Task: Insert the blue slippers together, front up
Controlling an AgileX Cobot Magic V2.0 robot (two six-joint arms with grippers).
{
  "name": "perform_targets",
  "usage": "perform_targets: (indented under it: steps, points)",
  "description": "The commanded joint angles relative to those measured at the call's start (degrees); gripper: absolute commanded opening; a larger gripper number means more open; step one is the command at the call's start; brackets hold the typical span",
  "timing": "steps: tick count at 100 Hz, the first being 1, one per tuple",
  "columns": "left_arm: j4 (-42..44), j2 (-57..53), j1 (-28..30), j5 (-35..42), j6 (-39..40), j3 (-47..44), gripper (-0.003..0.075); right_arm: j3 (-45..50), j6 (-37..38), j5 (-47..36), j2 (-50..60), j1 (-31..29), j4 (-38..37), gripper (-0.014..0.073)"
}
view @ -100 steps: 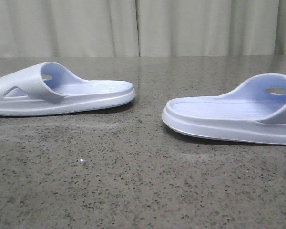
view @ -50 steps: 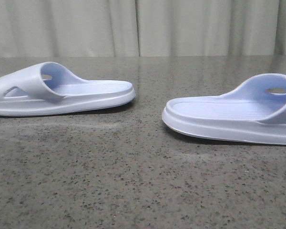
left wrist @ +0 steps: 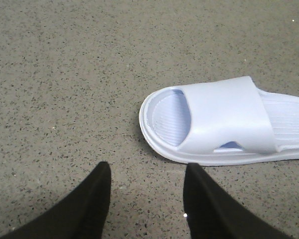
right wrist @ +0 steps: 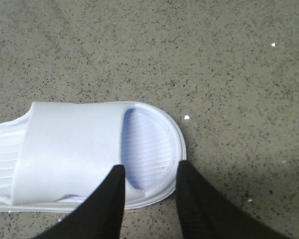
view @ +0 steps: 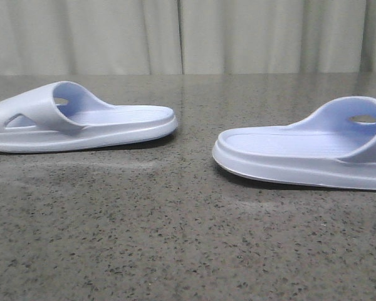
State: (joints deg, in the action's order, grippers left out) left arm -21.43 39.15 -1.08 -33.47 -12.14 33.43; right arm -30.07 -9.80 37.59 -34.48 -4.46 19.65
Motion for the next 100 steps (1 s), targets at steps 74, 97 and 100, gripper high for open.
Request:
perform_targets:
  steps: [74,97,100]
  points:
    - [-4.2,8.4,-0.5,-1.3,-2.1,6.7,0.0317,-11.2,-5.1,5.1,-22.5,-4.9,1.6,0.0281]
    - [-5.2,9.5,-0.5,-0.6,-3.1,6.7,0.0317,-11.2,-13.1,6.4,-24.8,-9.6,9.9,0.0281]
    - [-5.3,9.4,-0.5,-0.6,-3.2,6.7,0.0317,-11.2,-14.2,6.4,-25.2,-9.9,11.1,0.0281]
